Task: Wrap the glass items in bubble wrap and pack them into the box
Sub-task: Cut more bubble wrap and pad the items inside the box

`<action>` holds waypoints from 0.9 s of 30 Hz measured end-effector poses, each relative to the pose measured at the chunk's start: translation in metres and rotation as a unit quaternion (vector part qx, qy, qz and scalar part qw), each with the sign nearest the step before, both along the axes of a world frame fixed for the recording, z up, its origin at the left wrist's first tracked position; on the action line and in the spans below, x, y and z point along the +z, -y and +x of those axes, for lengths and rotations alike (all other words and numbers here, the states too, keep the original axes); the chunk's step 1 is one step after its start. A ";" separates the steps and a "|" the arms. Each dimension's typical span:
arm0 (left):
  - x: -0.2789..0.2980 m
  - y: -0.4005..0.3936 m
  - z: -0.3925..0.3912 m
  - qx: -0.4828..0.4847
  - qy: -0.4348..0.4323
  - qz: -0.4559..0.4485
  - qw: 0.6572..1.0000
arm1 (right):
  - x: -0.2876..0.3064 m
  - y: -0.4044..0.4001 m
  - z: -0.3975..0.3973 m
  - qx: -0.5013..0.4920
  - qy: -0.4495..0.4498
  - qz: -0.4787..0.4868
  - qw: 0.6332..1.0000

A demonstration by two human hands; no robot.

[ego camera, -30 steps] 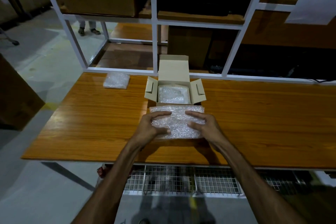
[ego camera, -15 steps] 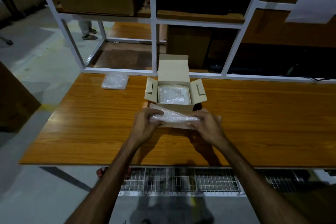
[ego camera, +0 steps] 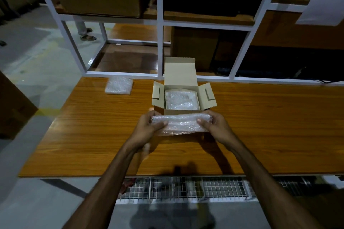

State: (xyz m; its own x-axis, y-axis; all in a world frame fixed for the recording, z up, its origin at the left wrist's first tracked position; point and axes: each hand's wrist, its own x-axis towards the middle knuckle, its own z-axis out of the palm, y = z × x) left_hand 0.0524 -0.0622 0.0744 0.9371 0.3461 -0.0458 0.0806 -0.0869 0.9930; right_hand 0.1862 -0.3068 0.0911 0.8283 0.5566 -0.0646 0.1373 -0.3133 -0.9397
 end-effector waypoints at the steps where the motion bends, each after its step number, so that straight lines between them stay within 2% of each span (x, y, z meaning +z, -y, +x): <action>1: -0.002 -0.002 0.000 0.001 -0.003 -0.001 1.000 | -0.002 -0.002 0.002 -0.007 -0.011 0.010 1.000; 6: -0.010 -0.011 0.001 0.021 -0.011 -0.016 1.000 | -0.007 -0.020 0.008 -0.021 -0.039 0.030 0.999; 10: -0.010 -0.026 0.000 0.018 -0.023 0.018 0.999 | -0.003 -0.031 0.017 0.007 -0.059 0.022 0.998; 16: -0.009 -0.043 0.004 -0.006 0.017 0.022 1.000 | 0.006 -0.043 0.041 0.038 -0.044 -0.007 0.998; 22: -0.018 -0.025 0.025 0.072 0.061 0.111 0.989 | 0.012 -0.068 0.088 0.063 0.030 -0.035 0.997; 27: -0.019 -0.001 0.048 0.141 0.129 0.230 0.954 | 0.010 -0.105 0.143 0.119 0.107 -0.044 0.986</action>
